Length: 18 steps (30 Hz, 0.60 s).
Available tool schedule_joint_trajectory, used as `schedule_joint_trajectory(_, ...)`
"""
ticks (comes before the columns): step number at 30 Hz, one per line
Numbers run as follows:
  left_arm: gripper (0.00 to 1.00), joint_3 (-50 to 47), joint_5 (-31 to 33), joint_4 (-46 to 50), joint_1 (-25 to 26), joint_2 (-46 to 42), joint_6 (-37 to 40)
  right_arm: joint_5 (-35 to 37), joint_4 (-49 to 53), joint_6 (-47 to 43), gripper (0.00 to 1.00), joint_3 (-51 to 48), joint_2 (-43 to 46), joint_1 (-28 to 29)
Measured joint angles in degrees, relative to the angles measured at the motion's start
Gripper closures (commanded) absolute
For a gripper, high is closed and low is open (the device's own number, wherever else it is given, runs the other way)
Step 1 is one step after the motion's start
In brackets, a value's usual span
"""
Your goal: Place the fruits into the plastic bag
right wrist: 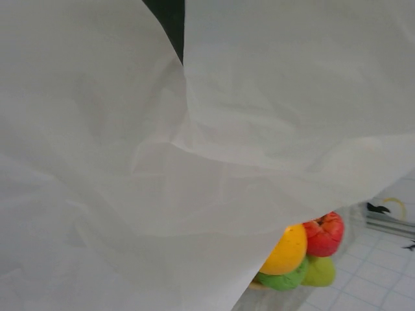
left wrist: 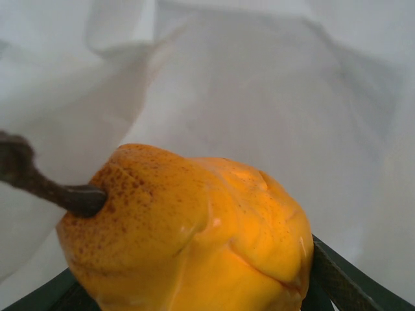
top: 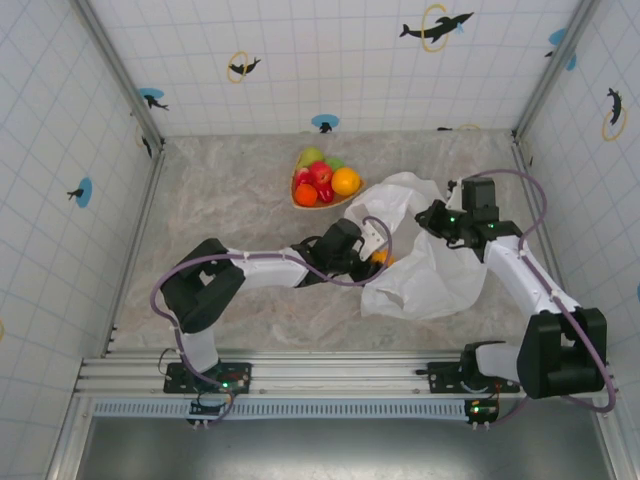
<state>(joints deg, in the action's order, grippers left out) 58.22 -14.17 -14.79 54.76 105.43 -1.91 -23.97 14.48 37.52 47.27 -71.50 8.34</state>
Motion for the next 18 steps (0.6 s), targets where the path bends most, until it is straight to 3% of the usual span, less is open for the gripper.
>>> schedule_joint_trajectory(11,0.43,0.9,5.4,-16.0,0.0,6.0,-10.6,-5.7,-10.2,13.5,0.98,-10.5,8.5,0.7)
schedule_joint_trajectory(18,0.31,2.8,7.2,-18.8,1.2,10.8,-15.5,-7.6,-14.6,18.2,0.98,-15.3,8.8,0.7)
